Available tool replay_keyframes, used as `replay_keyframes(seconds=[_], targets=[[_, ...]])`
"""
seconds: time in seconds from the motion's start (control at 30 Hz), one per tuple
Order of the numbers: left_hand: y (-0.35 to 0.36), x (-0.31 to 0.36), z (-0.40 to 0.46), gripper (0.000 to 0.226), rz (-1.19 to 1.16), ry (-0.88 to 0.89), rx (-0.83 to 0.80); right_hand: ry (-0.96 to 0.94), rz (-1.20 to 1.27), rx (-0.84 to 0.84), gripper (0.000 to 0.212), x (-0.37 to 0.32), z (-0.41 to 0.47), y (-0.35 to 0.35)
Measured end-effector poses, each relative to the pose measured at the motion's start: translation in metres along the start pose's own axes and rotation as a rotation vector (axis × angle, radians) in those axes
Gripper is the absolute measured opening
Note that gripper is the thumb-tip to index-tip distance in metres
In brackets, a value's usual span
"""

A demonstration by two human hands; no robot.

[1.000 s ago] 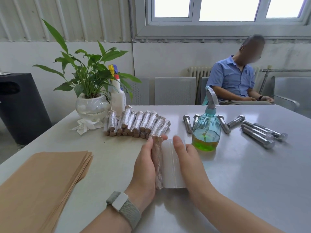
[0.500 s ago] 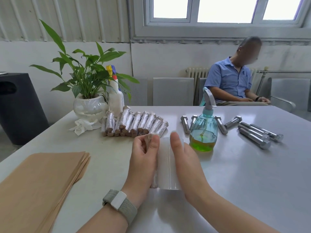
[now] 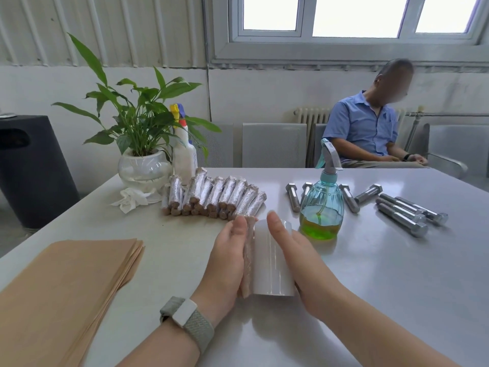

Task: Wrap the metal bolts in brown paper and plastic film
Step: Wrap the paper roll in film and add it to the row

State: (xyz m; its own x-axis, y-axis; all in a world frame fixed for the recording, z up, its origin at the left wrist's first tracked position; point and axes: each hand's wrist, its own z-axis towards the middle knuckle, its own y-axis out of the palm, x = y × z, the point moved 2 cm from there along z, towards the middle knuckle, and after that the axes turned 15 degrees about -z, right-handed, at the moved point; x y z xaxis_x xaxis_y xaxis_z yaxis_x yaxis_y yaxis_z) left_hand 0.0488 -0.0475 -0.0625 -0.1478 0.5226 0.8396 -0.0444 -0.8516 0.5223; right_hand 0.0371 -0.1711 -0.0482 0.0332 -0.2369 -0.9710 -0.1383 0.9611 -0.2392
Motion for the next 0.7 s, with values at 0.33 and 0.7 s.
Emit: replay_keyframes(seconds=[0.33,0.7], targets=[[-0.003,0.003,0.000,0.063,0.000,0.092,0.029,-0.042,-0.031,0.248,0.082,0.002,-0.004,0.010],[0.008,-0.003,-0.010,0.046,-0.333,-0.188,-0.093,0.014,-0.002,0.259,0.069,-0.001,-0.005,0.007]])
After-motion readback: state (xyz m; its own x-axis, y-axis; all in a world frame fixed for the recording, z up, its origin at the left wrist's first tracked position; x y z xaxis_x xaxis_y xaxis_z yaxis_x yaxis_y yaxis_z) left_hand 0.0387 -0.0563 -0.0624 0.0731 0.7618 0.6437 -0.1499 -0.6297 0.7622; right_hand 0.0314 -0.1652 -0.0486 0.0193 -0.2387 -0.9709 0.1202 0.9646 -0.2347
